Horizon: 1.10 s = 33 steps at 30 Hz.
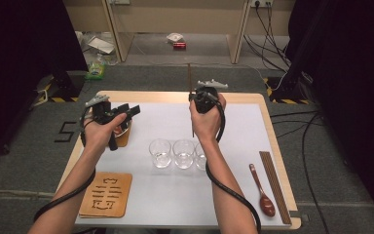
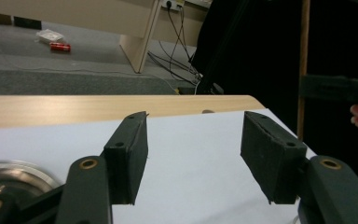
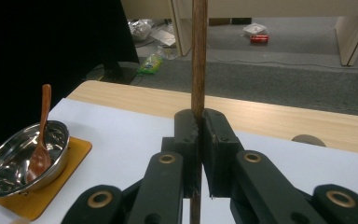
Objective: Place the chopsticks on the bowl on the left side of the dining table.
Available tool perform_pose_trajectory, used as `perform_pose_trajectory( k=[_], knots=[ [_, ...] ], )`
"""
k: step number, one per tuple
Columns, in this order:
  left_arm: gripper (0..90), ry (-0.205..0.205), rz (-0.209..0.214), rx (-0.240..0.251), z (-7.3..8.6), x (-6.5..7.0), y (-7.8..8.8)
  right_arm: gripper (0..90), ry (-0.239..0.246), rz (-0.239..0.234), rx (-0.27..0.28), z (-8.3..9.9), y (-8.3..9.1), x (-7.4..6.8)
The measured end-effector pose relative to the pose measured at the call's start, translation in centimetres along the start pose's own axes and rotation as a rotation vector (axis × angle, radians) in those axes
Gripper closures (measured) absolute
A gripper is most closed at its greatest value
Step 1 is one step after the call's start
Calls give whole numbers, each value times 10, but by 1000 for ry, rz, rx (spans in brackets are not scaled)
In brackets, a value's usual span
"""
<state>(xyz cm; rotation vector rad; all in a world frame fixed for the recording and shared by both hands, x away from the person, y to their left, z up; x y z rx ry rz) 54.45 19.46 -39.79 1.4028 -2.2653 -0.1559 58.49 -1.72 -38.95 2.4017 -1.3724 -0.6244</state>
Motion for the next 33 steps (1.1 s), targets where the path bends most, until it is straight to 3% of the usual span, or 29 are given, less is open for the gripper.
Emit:
perform_pose_trajectory(
  k=[9, 15, 25, 33],
  knots=[
    [412, -42, 29, -9, -25, 30, -35, 851, -5, -13, 5, 3, -2, -2],
    [416, -40, 49, 5, -40, 46, -50, 851, -3, -24, 11, 3, -2, -5],
    [430, -48, 124, 10, -55, 77, -69, 851, 9, -25, 5, 5, -3, -8],
    [440, -79, 145, -9, -59, 93, -82, 851, 22, -39, 7, 4, -6, -12]
  ],
)
Point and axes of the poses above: each handheld gripper's, and its own axes: y roughly backward along the jaws, z roughly out of its underside, x roughly to its right, the point moved 10 cm from there along -y, roughly forward along the jaws, and after that the axes turned 5 degrees about -z, right-handed, at the moved point
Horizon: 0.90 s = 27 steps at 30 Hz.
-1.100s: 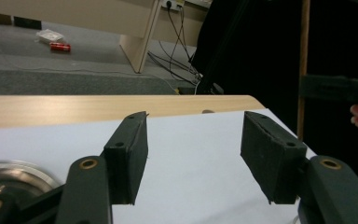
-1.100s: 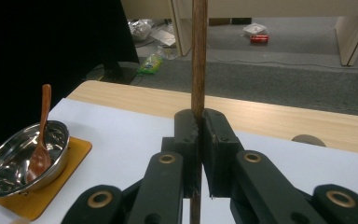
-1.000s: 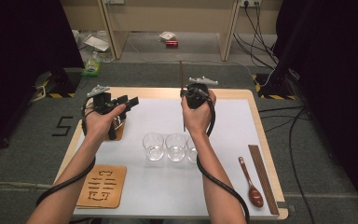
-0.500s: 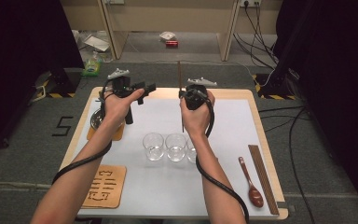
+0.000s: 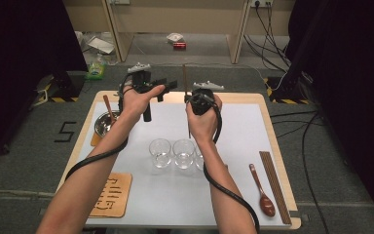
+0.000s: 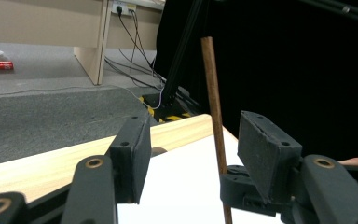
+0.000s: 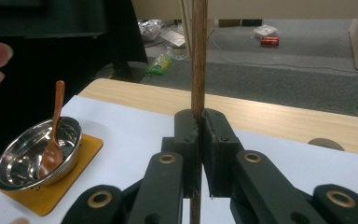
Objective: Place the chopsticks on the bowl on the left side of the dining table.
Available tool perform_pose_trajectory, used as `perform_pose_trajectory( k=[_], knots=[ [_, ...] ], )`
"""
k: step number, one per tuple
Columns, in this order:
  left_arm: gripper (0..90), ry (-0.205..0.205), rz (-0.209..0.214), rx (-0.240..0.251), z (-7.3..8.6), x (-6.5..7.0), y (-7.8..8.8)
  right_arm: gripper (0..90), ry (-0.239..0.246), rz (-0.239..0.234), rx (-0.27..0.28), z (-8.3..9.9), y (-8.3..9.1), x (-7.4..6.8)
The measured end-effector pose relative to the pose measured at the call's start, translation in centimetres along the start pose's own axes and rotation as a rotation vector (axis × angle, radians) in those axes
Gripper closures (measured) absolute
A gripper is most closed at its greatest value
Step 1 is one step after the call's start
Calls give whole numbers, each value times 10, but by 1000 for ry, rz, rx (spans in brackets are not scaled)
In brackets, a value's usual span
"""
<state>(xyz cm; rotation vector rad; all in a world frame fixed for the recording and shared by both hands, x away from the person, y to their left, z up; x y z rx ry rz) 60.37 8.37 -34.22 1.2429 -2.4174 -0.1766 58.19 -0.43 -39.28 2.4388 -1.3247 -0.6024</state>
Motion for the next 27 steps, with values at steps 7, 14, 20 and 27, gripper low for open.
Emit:
perform_pose_trajectory(
  k=[7, 14, 20, 27],
  knots=[
    [463, -10, 6, -25, 1, 8, -12, 851, 13, -9, -6, 1, -3, -7],
    [551, 12, 10, -47, 1, 12, -22, 851, 17, -22, 0, -2, -3, -15],
    [658, 21, 21, -66, 4, 15, -27, 851, 30, -26, 1, -3, -4, -16],
    [798, 55, 34, -48, 4, 15, -28, 850, 32, -26, 12, -4, -3, -15]
  ],
)
Point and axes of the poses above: each handheld gripper's, and its own axes: y roughly backward along the jaws, z roughly out of its underside, x roughly to its right, the point moved 10 cm from there along -y, roughly forward along the jaws, and after that the axes turned 5 degrees about -z, right-handed, at the moved point
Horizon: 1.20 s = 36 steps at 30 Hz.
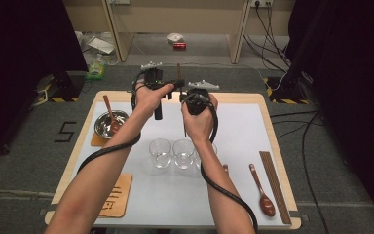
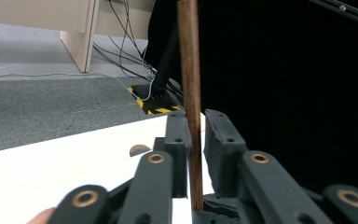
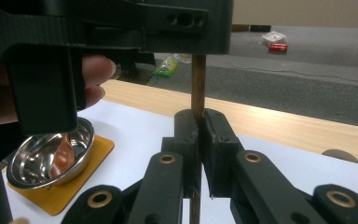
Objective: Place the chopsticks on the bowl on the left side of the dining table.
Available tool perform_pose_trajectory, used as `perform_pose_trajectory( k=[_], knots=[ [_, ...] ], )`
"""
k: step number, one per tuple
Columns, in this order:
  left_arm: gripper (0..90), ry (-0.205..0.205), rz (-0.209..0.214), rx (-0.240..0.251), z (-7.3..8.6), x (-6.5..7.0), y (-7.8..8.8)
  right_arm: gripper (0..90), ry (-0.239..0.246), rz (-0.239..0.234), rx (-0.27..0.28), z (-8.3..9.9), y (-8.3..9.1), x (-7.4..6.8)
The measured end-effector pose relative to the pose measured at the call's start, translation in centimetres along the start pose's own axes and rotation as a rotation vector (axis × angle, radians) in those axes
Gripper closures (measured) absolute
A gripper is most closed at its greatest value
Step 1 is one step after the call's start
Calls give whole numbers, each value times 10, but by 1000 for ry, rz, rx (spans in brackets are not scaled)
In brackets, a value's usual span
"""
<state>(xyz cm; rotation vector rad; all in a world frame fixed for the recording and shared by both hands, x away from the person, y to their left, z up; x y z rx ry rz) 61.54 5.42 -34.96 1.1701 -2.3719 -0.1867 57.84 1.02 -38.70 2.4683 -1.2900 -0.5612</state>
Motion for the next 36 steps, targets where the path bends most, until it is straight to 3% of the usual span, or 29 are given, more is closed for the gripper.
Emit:
perform_pose_trajectory(
  k=[11, 15, 20, 25, 36],
  knots=[
    [838, -1, 27, 9, 0, 5, -1, 843, 6, 2, -2, 0, 3, 4],
    [839, -18, 22, 33, -4, 5, 1, 731, 8, -10, -14, 0, 6, 3],
    [838, -33, 8, 73, -11, 3, 6, 695, 16, 0, -27, 2, 14, 2],
    [838, -53, -8, 106, -18, -4, 19, 683, 32, 12, -44, 6, 22, 8],
    [838, -69, -58, 132, -25, -22, 51, 680, 16, 50, -70, 24, 36, 33]
  ],
)
Point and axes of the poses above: each handheld gripper's, and its own axes: y roughly backward along the jaws, z roughly out of its underside, x roughly to its right, the point moved 10 cm from there along -y, roughly forward along the jaws, and after that the axes turned 5 degrees about -z, right-handed, at the moved point
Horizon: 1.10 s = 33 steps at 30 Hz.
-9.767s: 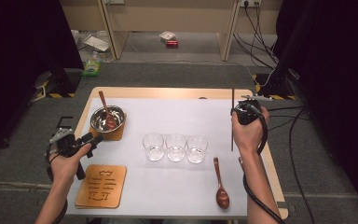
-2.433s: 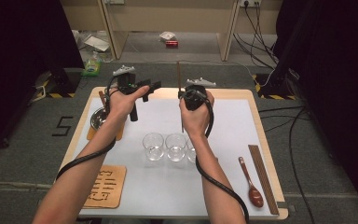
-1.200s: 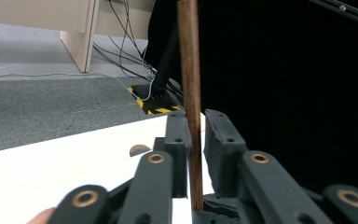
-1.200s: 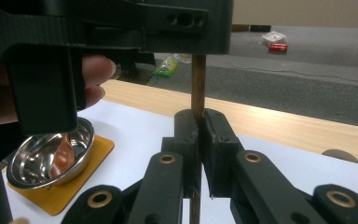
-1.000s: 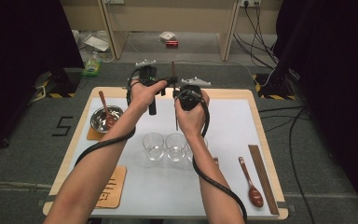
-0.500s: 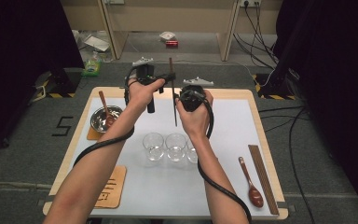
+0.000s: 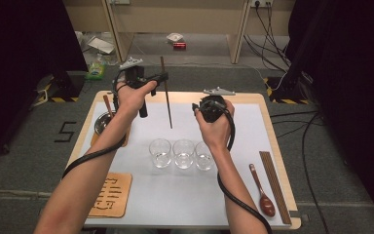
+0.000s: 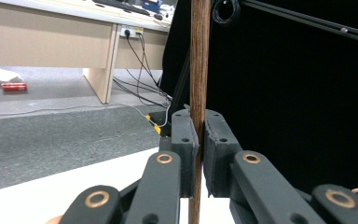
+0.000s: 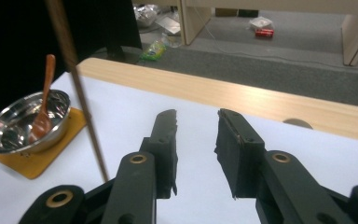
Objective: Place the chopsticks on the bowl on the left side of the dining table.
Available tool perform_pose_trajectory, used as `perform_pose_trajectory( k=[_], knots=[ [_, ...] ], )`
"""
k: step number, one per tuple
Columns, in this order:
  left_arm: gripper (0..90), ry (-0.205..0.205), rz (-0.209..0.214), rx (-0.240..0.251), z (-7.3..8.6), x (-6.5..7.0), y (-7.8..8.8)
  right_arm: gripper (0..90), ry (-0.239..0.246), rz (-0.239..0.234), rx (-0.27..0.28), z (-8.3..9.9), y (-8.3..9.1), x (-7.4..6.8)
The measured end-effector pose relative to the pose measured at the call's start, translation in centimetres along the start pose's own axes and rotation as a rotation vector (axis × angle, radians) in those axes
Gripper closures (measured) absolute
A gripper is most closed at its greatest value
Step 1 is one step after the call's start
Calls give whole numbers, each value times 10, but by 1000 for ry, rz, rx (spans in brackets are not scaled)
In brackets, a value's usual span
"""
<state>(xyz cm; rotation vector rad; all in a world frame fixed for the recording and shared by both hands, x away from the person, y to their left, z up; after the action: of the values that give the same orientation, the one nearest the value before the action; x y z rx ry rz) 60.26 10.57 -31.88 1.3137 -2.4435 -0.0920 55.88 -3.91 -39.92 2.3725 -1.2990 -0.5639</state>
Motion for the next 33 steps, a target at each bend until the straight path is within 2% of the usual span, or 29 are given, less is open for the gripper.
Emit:
perform_pose_trajectory(
  k=[8, 13, 21, 27, 33],
  knots=[
    [837, -5, -25, 7, -1, -12, 19, 676, -22, 28, -16, 13, 8, 19],
    [837, -3, -23, -1, 0, -19, 32, 670, -30, 40, -35, 21, 13, 29],
    [838, -6, -52, 0, 3, -33, 53, 671, -59, 68, -49, 34, 22, 46],
    [837, -6, -65, -3, 8, -41, 69, 669, -70, 81, -52, 42, 29, 55],
    [837, -2, -97, -15, 18, -55, 83, 664, -85, 94, -50, 49, 35, 63]
  ],
)
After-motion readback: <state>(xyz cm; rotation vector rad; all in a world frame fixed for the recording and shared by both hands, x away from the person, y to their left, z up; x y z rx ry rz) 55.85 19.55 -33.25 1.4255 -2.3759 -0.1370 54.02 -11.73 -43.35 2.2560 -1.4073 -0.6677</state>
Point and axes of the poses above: each handheld gripper's, and its own axes: y roughly backward along the jaws, z roughly out of its underside, x roughly to its right, the point moved 10 cm from there along -y, roughly forward along the jaws, and after that the axes turned 5 degrees about -z, right-handed, at the moved point
